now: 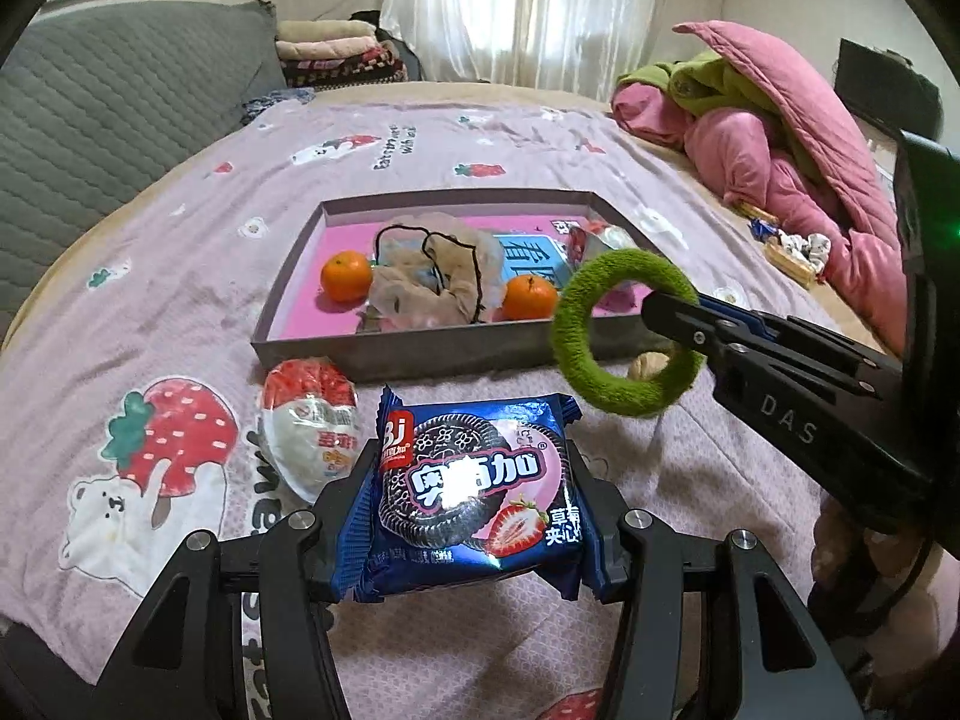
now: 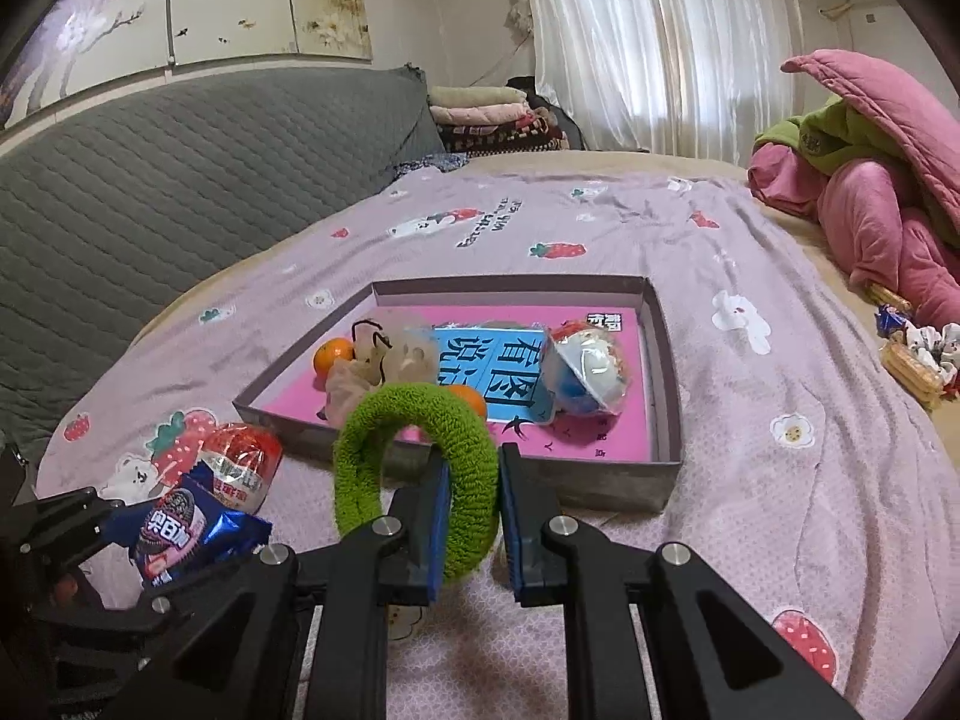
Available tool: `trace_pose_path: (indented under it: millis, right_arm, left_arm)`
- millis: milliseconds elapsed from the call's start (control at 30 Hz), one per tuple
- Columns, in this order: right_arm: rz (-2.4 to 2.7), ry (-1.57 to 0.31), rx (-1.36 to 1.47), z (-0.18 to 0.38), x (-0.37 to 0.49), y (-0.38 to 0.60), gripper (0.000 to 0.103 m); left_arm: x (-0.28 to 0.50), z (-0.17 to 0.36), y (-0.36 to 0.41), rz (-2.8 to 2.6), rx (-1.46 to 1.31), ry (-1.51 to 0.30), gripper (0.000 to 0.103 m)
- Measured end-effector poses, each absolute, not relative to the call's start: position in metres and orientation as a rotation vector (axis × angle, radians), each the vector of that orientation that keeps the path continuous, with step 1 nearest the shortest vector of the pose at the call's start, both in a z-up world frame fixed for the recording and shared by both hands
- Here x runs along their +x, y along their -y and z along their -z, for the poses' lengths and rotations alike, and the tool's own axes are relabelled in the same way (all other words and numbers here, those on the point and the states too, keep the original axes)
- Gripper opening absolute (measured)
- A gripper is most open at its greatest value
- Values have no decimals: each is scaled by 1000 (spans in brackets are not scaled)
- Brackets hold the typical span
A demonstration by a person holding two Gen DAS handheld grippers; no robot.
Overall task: Organize objects
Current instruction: 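Lift the snack packet and green ring and carry them over the grey tray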
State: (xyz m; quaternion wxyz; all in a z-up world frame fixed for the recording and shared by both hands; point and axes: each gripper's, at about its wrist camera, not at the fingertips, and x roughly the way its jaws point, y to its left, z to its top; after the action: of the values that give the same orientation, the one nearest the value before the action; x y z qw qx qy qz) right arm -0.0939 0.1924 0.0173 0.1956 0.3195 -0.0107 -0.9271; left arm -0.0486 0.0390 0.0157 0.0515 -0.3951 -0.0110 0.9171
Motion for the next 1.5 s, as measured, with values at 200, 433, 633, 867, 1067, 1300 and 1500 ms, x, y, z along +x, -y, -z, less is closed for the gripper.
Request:
trace_pose_path:
  millis: [200, 433, 633, 867, 1067, 1300, 1500]
  right_arm:
    - [2612, 34, 871, -21, -90, -196, 16]
    - [2645, 36, 810, -38, -88, -199, 16]
    - [2675, 41, 783, -51, -89, -199, 16]
    - [2711, 42, 734, -69, -95, -198, 16]
    - [2725, 45, 677, -86, -105, -198, 16]
    - [2740, 44, 634, -97, -116, -197, 16]
    - [2749, 20, 614, -103, -125, -194, 16]
  left_arm:
    - [-54, -23, -33, -2815, -1174, 35, 56]
    - [-64, -46, -19, -2864, -1097, 31, 56]
    - [-75, -64, -8, -2883, -1036, 21, 56]
    - [-89, -80, -3, -2890, -972, 22, 56]
    - [-109, -94, 4, -2914, -922, 44, 56]
    - [-127, -102, 13, -2931, -885, 64, 56]
    - [-140, -100, 13, -2928, -888, 55, 56]
